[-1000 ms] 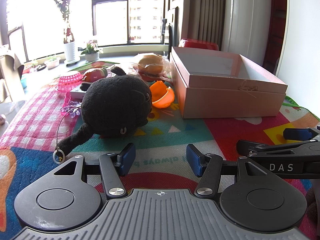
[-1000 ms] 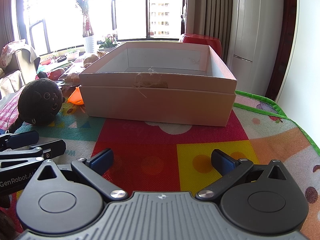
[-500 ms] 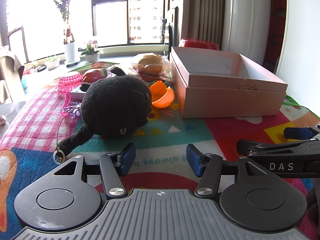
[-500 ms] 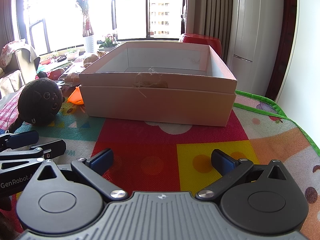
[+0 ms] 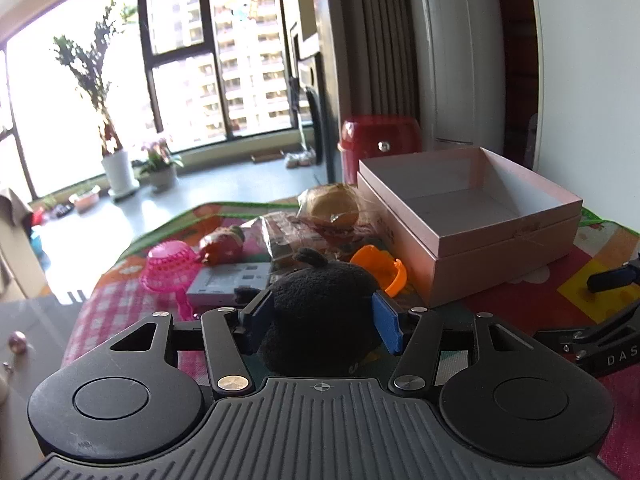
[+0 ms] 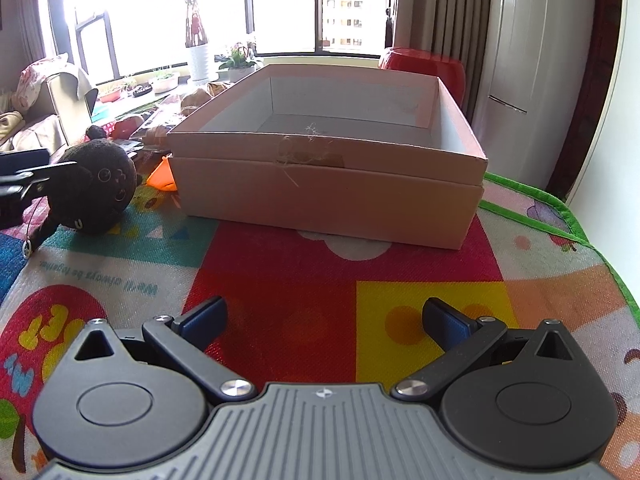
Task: Organize objects
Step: 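Grasp the black plush toy with the left tool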
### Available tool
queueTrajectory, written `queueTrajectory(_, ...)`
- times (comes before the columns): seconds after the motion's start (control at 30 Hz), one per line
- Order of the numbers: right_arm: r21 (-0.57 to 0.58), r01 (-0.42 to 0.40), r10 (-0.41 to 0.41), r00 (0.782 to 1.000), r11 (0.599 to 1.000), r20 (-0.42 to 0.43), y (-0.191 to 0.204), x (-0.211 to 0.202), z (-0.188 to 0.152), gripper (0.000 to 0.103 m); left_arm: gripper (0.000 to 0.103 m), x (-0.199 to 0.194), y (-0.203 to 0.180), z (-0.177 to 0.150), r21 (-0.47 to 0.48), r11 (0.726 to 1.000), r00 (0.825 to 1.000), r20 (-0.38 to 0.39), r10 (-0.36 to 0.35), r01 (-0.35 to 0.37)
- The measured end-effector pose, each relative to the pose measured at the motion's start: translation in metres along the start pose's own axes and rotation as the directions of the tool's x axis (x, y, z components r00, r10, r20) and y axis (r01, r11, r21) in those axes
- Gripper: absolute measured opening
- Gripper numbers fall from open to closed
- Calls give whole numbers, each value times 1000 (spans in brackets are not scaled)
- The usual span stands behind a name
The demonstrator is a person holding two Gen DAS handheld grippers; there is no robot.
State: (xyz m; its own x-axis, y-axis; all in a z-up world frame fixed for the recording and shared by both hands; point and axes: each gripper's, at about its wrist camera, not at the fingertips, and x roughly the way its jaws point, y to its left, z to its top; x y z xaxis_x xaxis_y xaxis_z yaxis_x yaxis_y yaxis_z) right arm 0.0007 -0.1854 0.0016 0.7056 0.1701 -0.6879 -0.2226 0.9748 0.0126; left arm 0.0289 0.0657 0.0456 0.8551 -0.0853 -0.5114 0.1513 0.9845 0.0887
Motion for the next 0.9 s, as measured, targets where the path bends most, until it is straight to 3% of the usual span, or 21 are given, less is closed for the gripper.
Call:
queueTrajectory(0.13,0,1,-1,1000,1000,0,1,1,0,103,64,20,28,13,-33,991,991,-30,-128,127)
queueTrajectory(0.23,-1,1,-1,1000,1000,-2,1,1,0,103,66,36,40,15,-87,980,983,-26,-182,179)
queueTrajectory(0.63,-11,-1,1,1000,1000,-13,1,3,2,103,78,54,42,18,-216,966,987,-49,-153,139)
queueTrajectory(0.7,-14,-1,1,1000,1000,-14,2,4,3,103,90,62,45,13,-269,948,974,-101,-205,171)
queueTrajectory(0.77,-18,1,-1,1000,1000,-17,4,6,4,103,93,78,47,4,-343,912,936,-184,-301,226)
queueTrajectory(0.83,-19,1,-1,1000,1000,-19,3,6,5,103,83,71,42,1,-302,930,959,-124,-255,209)
queueTrajectory(0.9,-17,-6,6,1000,1000,-14,2,6,4,103,82,60,44,1,-319,926,969,-72,-234,200)
